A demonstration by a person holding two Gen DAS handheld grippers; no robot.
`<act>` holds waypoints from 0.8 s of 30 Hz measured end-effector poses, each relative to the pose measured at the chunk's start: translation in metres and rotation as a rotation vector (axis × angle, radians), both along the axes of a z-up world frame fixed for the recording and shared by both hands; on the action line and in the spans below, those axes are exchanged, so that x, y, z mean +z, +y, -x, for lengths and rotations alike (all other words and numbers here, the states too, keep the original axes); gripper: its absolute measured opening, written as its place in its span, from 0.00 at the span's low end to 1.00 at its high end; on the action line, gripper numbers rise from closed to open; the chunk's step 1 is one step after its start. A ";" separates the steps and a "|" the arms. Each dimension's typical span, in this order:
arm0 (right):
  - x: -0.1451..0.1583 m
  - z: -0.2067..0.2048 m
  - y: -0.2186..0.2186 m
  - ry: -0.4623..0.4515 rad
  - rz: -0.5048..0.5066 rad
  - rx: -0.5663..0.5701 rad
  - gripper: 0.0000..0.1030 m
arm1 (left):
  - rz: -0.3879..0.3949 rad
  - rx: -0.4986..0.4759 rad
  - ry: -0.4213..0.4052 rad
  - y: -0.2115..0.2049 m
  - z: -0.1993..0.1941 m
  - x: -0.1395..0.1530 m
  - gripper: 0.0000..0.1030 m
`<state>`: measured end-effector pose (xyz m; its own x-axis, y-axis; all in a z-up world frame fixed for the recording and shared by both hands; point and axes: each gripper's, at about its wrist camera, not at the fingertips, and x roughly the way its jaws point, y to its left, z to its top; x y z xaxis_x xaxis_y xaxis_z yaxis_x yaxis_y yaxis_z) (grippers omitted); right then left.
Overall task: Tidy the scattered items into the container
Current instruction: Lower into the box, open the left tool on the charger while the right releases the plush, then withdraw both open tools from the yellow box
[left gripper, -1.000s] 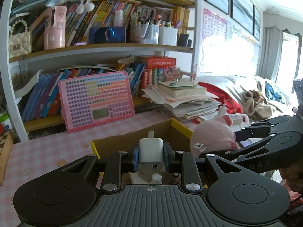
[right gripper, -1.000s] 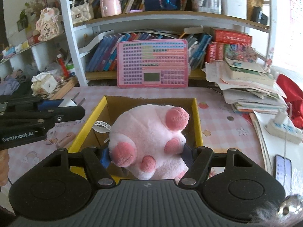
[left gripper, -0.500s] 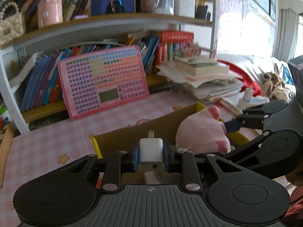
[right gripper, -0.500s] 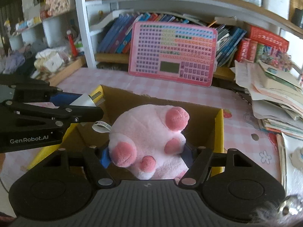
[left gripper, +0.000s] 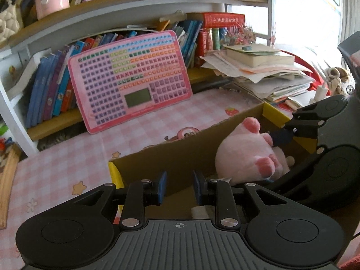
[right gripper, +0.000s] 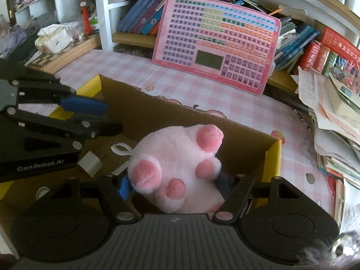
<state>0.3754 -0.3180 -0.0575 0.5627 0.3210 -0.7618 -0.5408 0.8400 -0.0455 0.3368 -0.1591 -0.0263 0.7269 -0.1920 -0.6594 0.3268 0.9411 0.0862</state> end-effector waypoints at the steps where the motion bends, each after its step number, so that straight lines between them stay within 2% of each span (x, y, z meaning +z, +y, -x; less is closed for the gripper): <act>1: -0.001 0.000 0.001 -0.002 0.004 0.005 0.69 | 0.004 0.007 0.001 0.001 0.000 0.000 0.24; 5: -0.001 -0.002 0.003 -0.007 0.008 0.008 0.71 | 0.017 0.022 -0.003 0.003 0.001 0.001 0.28; 6: -0.001 -0.002 0.002 -0.006 0.005 0.006 0.72 | 0.021 0.024 -0.003 0.003 0.003 0.002 0.32; 9: 0.000 0.001 0.002 -0.007 -0.003 -0.001 0.74 | 0.023 0.042 -0.030 0.005 0.008 0.006 0.71; 11: 0.002 0.005 0.000 -0.016 -0.013 -0.007 0.78 | 0.043 0.049 -0.050 0.008 0.012 0.010 0.83; 18: 0.023 0.030 -0.005 -0.081 -0.058 -0.030 0.82 | 0.054 0.080 -0.135 0.014 0.035 0.031 0.92; 24: 0.041 0.057 -0.006 -0.137 -0.077 -0.057 0.83 | 0.104 0.110 -0.206 0.030 0.072 0.053 0.93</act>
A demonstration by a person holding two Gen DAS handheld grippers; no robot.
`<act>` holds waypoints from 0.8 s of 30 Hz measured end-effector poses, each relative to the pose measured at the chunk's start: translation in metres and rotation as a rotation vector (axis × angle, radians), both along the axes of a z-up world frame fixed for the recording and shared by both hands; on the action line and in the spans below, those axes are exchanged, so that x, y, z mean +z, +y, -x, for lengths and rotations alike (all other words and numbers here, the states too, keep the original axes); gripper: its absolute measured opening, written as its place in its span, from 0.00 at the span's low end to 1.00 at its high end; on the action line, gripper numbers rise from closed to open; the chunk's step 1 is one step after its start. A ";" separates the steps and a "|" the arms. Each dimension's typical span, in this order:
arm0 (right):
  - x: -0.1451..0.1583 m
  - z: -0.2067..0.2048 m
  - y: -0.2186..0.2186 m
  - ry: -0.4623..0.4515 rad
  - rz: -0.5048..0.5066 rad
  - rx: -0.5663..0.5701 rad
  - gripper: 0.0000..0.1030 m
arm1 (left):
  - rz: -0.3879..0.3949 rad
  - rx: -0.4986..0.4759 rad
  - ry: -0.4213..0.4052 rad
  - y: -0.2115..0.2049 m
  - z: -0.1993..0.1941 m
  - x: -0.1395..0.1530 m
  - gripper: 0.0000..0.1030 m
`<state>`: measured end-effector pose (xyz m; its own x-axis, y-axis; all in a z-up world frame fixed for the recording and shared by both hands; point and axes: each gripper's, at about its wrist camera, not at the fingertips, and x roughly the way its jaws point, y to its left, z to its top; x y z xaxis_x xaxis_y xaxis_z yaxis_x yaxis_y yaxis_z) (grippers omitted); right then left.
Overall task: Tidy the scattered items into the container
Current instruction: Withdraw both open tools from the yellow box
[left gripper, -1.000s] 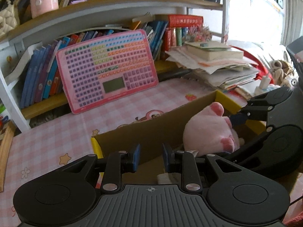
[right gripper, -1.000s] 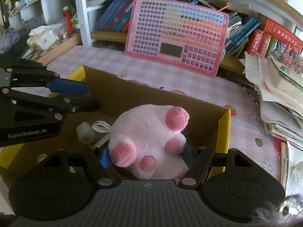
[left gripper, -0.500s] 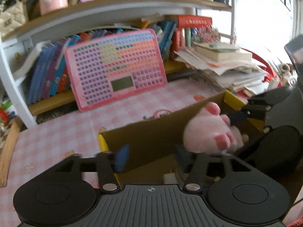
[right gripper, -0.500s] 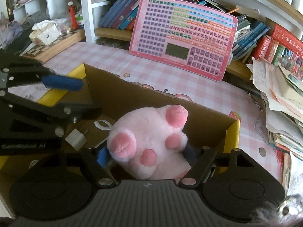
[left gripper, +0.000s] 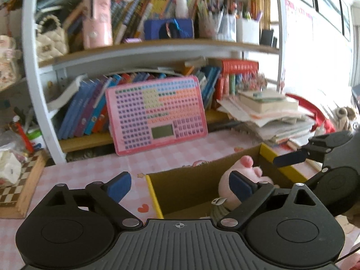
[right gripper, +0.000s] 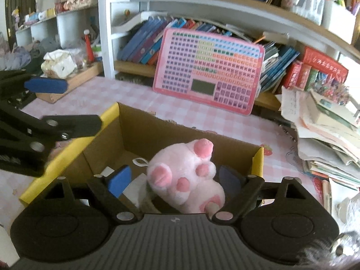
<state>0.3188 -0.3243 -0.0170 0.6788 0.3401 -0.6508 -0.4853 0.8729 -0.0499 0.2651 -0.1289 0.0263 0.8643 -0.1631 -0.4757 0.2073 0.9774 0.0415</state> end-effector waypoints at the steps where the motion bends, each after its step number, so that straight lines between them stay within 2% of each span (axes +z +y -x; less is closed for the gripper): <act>1: 0.003 0.005 0.000 -0.009 -0.003 -0.006 0.83 | 0.008 0.003 -0.008 0.003 0.006 0.003 0.93; 11: 0.023 0.060 0.007 -0.064 -0.030 -0.115 0.83 | 0.049 0.004 -0.031 0.040 0.065 0.012 0.94; 24: 0.029 0.144 0.024 -0.098 -0.061 -0.280 0.83 | 0.056 -0.015 0.011 0.086 0.137 0.006 0.95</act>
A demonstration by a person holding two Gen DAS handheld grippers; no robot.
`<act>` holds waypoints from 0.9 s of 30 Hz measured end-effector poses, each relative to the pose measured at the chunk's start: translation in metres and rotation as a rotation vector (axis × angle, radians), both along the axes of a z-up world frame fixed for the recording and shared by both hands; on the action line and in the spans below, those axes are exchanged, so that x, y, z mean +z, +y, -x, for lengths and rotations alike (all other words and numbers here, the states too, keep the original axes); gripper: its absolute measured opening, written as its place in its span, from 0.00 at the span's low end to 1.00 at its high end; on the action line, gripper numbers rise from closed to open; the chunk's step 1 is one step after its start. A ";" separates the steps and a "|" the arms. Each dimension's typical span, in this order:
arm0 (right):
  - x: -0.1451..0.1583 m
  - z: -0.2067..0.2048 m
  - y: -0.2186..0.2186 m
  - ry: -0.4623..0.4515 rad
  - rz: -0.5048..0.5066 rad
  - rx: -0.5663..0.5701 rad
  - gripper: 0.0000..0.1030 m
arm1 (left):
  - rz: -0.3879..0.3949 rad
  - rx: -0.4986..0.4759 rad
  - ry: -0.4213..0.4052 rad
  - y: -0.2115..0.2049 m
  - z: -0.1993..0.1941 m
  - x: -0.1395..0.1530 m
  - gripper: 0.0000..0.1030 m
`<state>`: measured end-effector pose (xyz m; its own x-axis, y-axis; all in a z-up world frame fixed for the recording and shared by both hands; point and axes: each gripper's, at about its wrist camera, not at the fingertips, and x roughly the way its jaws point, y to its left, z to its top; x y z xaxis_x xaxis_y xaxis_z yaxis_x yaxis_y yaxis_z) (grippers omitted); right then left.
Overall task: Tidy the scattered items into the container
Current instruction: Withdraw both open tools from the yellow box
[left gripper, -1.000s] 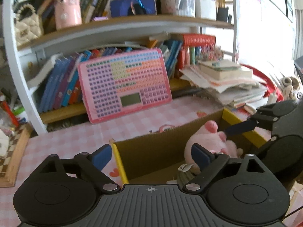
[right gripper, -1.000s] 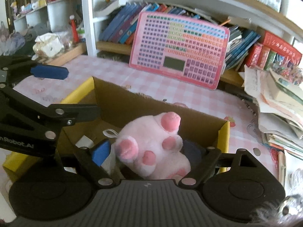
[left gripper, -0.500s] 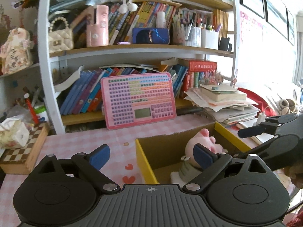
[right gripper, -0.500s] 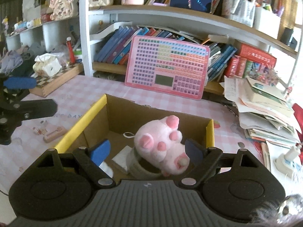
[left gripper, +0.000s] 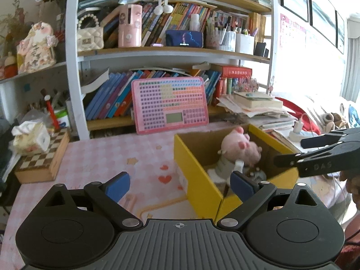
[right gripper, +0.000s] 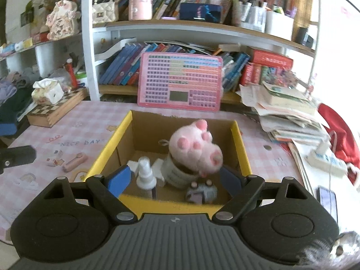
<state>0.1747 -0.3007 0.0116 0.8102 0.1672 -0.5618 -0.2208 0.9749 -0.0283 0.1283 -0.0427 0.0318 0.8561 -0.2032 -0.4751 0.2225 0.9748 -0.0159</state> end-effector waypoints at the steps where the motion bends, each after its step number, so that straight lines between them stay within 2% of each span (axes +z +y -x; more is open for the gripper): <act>1: -0.001 0.007 0.001 0.002 0.000 -0.015 0.83 | 0.002 -0.001 0.005 0.004 0.005 -0.001 0.95; 8: -0.014 0.045 0.010 0.035 0.004 -0.095 0.83 | 0.004 -0.007 0.021 0.027 0.029 -0.008 0.95; 16: -0.028 0.078 0.034 0.066 -0.008 -0.134 0.83 | -0.009 -0.005 0.039 0.051 0.051 -0.014 0.95; 27: -0.044 0.099 0.074 0.123 -0.037 -0.081 0.84 | -0.042 0.017 0.095 0.071 0.075 -0.032 0.95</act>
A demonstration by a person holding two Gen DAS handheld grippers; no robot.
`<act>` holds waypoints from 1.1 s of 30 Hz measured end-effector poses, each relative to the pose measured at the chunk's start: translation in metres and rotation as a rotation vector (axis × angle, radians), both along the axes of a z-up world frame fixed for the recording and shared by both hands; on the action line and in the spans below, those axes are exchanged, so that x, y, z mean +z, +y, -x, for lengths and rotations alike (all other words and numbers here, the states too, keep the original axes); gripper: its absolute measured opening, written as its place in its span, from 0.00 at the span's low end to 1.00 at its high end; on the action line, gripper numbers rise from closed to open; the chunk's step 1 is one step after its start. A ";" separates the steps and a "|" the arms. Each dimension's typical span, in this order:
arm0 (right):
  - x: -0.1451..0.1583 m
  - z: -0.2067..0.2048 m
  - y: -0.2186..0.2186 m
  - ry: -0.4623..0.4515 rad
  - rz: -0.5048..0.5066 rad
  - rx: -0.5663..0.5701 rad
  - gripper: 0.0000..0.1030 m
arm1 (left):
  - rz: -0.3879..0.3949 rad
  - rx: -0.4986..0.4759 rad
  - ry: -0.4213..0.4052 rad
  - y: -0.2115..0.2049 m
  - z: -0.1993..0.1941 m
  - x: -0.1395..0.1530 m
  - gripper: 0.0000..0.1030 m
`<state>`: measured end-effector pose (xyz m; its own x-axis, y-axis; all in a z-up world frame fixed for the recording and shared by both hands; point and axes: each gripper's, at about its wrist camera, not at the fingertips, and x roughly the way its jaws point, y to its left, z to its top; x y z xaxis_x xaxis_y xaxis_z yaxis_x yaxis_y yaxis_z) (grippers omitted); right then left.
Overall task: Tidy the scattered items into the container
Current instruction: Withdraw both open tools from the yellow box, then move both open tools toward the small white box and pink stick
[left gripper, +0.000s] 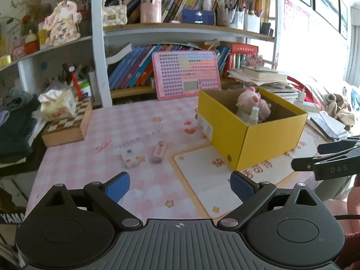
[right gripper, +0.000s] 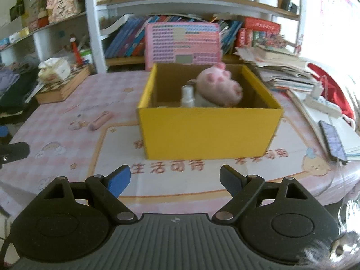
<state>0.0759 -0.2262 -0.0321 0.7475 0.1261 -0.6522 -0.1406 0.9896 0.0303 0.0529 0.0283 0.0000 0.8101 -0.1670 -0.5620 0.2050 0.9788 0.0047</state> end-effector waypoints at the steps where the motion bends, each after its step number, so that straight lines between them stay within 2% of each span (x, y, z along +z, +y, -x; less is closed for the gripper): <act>1: -0.001 0.000 0.006 0.004 0.000 0.018 0.84 | -0.001 0.002 0.006 0.002 0.001 -0.001 0.95; 12: -0.006 0.011 0.073 -0.008 0.069 0.296 0.83 | -0.005 0.050 0.029 0.020 0.012 -0.011 0.95; 33: -0.008 -0.013 0.110 0.011 0.086 0.445 0.83 | -0.017 0.132 0.049 0.038 0.010 -0.017 0.95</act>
<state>0.0892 -0.1159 -0.0402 0.6263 0.3783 -0.6816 -0.5526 0.8322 -0.0459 0.0424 0.0664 -0.0171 0.7958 -0.0515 -0.6034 0.0752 0.9971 0.0141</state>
